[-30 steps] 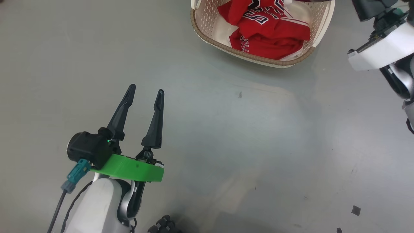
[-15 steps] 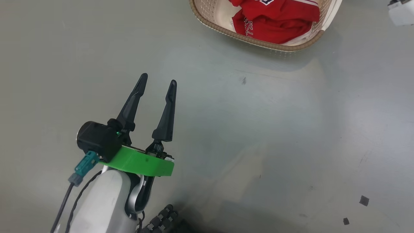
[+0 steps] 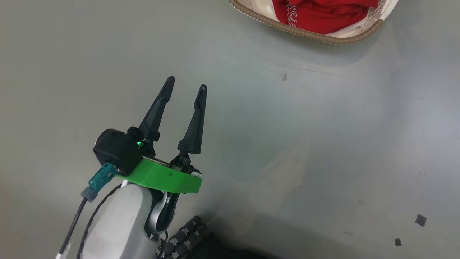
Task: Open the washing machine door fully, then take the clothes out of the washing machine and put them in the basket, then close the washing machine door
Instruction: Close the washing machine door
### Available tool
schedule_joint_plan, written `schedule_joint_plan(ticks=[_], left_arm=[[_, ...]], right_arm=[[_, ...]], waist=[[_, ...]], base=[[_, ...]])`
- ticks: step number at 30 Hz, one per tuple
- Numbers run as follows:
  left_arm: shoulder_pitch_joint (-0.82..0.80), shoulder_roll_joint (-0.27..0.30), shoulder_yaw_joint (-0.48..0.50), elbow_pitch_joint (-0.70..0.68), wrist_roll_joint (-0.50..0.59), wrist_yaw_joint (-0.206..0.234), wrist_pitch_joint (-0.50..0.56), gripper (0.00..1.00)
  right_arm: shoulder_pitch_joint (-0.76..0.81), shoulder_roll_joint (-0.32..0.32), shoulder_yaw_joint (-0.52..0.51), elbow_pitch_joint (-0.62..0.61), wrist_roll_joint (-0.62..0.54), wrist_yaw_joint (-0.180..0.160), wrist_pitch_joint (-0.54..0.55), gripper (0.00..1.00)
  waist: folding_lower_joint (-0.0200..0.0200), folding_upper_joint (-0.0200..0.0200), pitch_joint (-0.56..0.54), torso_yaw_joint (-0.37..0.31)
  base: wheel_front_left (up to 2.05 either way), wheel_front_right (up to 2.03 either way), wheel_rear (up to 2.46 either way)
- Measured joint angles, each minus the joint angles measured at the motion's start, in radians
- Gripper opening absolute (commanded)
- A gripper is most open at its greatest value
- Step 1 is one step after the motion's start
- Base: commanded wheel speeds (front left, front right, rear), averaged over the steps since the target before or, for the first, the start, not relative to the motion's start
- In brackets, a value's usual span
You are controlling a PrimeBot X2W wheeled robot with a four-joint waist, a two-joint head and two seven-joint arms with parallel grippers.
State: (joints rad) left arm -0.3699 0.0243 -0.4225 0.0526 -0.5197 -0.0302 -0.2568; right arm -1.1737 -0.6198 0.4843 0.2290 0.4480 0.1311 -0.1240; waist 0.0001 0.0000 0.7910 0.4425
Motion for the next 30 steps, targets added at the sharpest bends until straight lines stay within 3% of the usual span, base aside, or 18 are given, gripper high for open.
schedule_joint_plan(ticks=[17, 30], left_arm=[[-0.029, -0.002, -0.035, -0.004, -0.018, 0.016, 0.0, 1.0], [-0.05, -0.002, -0.038, 0.003, -0.025, 0.021, 0.0, 1.0]], right_arm=[[-0.138, -0.01, -0.031, 0.105, -0.036, -0.002, -0.007, 0.0], [-0.159, 0.028, -0.028, 0.177, -0.031, -0.002, -0.061, 0.0]], waist=[[0.0, 0.0, 0.032, 0.031], [-0.0001, 0.0, 0.031, 0.032]], base=[[0.0, 0.0, 0.0], [0.0, 0.0, 0.0]])
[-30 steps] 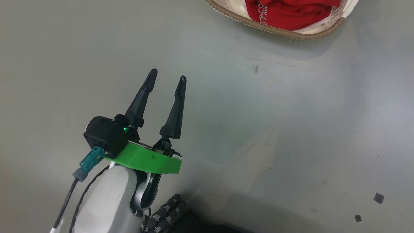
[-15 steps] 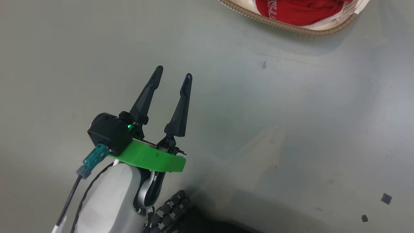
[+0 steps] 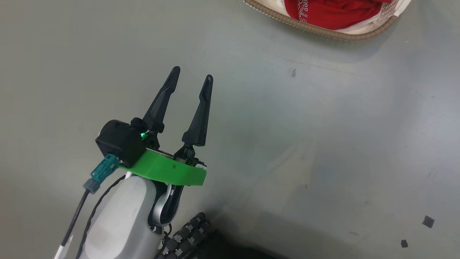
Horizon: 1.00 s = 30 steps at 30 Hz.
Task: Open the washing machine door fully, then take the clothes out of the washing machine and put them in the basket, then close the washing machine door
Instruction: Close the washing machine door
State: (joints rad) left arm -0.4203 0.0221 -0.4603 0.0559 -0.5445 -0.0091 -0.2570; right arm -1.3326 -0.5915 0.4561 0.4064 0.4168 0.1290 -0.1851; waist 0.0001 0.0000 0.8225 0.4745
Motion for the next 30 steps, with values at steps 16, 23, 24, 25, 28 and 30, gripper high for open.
schedule_joint_plan(ticks=[16, 23, 24, 25, 28, 30], left_arm=[[-0.004, -0.001, 0.078, 0.071, 0.046, 0.006, 0.0, 1.0], [0.003, -0.001, 0.124, 0.104, 0.089, 0.003, 0.0, 1.0], [0.007, -0.001, 0.132, 0.107, 0.094, 0.003, 0.0, 1.0], [0.013, -0.001, 0.14, 0.112, 0.1, 0.003, 0.0, 1.0], [0.039, -0.001, 0.164, 0.131, 0.116, -0.006, 0.0, 1.0], [0.057, 0.0, 0.179, 0.138, 0.128, -0.006, 0.0, 1.0]], right_arm=[[0.24, 0.083, 0.037, 0.057, 0.034, -0.009, -0.064, 0.0], [0.327, 0.119, 0.028, 0.041, 0.044, -0.01, -0.068, 0.0], [0.342, 0.126, 0.024, 0.035, 0.044, -0.017, -0.068, 0.0], [0.358, 0.134, 0.012, 0.024, 0.049, -0.019, -0.068, 0.0], [0.4, 0.159, -0.019, -0.012, 0.061, -0.029, -0.068, 0.0], [0.433, 0.171, -0.041, -0.028, 0.069, -0.037, -0.068, 0.0]], waist=[[0.0, 0.0, -0.142, -0.056], [0.0, 0.0, -0.228, -0.11], [0.0, 0.0, -0.24, -0.119], [0.0, 0.0, -0.253, -0.128], [-0.0001, 0.0, -0.292, -0.156], [0.0, 0.0, -0.319, -0.175]], base=[[0.0, 0.0, 0.0], [0.0, 0.0, 0.0], [0.0, 0.0, 0.0], [0.0, 0.0, 0.0], [0.0, 0.0, 0.0], [0.0, 0.0, 0.0]])
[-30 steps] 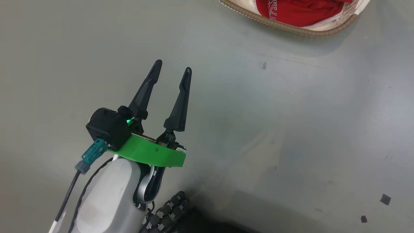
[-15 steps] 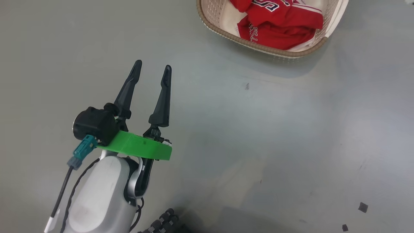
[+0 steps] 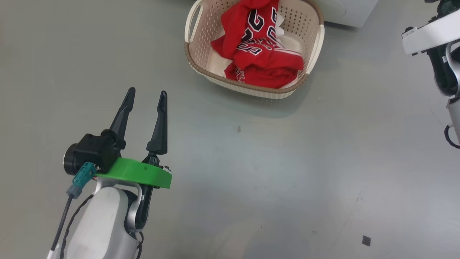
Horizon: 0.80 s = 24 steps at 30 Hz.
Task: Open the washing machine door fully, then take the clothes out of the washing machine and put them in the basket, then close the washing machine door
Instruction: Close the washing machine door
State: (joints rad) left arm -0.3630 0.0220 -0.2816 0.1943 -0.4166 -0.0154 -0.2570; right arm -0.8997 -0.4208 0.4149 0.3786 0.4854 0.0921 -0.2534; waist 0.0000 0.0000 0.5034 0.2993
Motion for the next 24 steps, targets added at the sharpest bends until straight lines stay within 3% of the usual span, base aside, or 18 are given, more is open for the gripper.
schedule_joint_plan(ticks=[24], left_arm=[[0.233, 0.04, 0.141, 0.039, 0.04, -0.034, 0.0, 1.0]], right_arm=[[0.509, 0.127, -0.155, -0.102, 0.049, -0.054, 0.0, 0.0]], waist=[[-0.0001, 0.0, -0.317, -0.232]], base=[[0.0, 0.0, 0.0]])
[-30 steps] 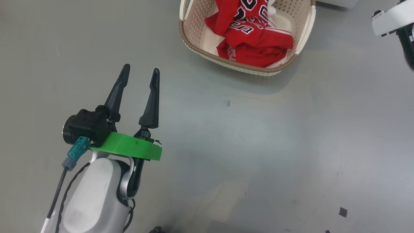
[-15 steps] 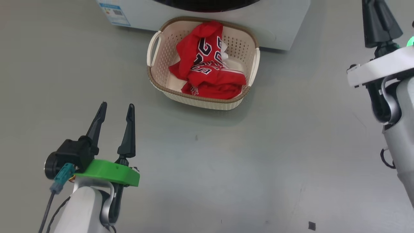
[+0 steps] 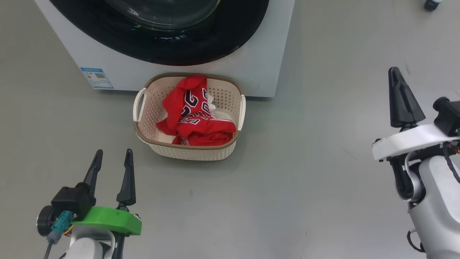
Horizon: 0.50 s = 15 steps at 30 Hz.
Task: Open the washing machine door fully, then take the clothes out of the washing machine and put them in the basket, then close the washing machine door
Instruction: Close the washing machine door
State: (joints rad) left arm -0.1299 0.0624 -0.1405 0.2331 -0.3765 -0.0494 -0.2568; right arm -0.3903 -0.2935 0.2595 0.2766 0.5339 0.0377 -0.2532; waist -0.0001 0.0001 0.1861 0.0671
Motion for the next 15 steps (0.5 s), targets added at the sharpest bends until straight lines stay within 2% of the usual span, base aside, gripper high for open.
schedule_joint_plan(ticks=[11, 12, 13, 14, 15], left_arm=[[0.013, -0.008, 0.034, -0.025, -0.001, -0.01, 0.0, 1.0], [0.015, -0.008, 0.036, -0.027, -0.001, -0.01, 0.0, 1.0], [0.018, -0.008, 0.037, -0.028, -0.001, -0.014, 0.0, 1.0], [0.022, -0.008, 0.037, -0.028, -0.001, -0.018, 0.0, 1.0], [0.027, -0.008, 0.036, -0.029, 0.0, -0.019, 0.0, 1.0]], right_arm=[[0.15, 0.015, -0.034, -0.054, -0.027, -0.015, 0.0, 0.0], [0.17, 0.023, -0.038, -0.056, -0.027, -0.016, 0.0, 0.05], [0.188, 0.034, -0.044, -0.058, -0.027, -0.02, 0.0, 0.46], [0.204, 0.044, -0.047, -0.062, -0.027, -0.023, 0.0, 1.0], [0.218, 0.052, -0.05, -0.067, -0.027, -0.023, 0.0, 1.0]], waist=[[0.0, 0.0, -0.047, -0.078], [0.0, 0.0, -0.051, -0.081], [0.0, 0.0, -0.055, -0.083], [0.0, 0.0, -0.059, -0.085], [0.0, 0.0, -0.062, -0.087]], base=[[0.0, 0.0, 0.0], [0.0, 0.0, 0.0], [0.0, 0.0, 0.0], [0.0, 0.0, 0.0], [0.0, 0.0, 0.0]])
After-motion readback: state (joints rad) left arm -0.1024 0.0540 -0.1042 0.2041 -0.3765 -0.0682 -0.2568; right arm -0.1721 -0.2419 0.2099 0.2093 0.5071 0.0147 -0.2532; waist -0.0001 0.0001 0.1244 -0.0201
